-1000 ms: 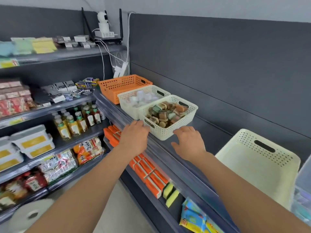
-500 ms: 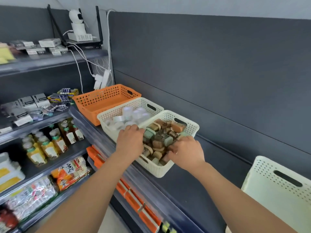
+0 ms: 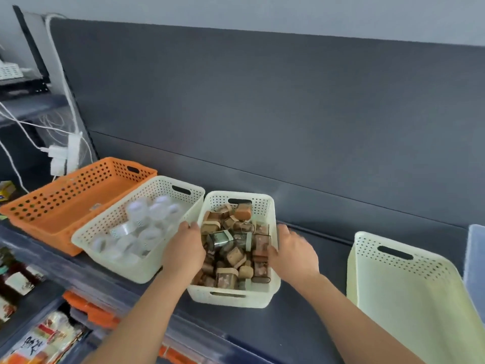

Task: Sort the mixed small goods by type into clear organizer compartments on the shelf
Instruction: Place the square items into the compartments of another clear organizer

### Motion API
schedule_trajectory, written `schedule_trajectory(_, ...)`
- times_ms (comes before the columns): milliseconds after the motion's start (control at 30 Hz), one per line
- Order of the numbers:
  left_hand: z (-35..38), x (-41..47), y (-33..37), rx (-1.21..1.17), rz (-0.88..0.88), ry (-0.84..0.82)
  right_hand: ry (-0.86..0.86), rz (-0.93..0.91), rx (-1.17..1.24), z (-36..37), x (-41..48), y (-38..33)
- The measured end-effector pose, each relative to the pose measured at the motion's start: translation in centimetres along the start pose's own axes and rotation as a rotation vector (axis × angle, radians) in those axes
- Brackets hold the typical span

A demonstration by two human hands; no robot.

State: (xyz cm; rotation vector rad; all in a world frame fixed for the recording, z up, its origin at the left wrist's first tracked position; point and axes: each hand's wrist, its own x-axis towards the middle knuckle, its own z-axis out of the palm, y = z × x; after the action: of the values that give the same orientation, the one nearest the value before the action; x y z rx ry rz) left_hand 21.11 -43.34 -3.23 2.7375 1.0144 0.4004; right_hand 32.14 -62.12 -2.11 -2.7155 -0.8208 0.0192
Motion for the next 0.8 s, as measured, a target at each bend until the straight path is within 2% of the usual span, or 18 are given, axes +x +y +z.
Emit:
schedule_trajectory(67,0.2,0.3,-0.3,-0.027,-0.006,-0.015,-0.023,0.087,0.044,0.3,-0.2,-0.3)
schedule_trajectory(333,0.1,0.5,-0.9,-0.132,0.080,-0.028,0.073,0.199,0.106,0.5,-1.7,-1.3)
schedule_trajectory(800,-5.7,0.1,0.9,-0.417,0.333,0.042,0.371,0.245,0.266,-5.0,-7.1,-2.5)
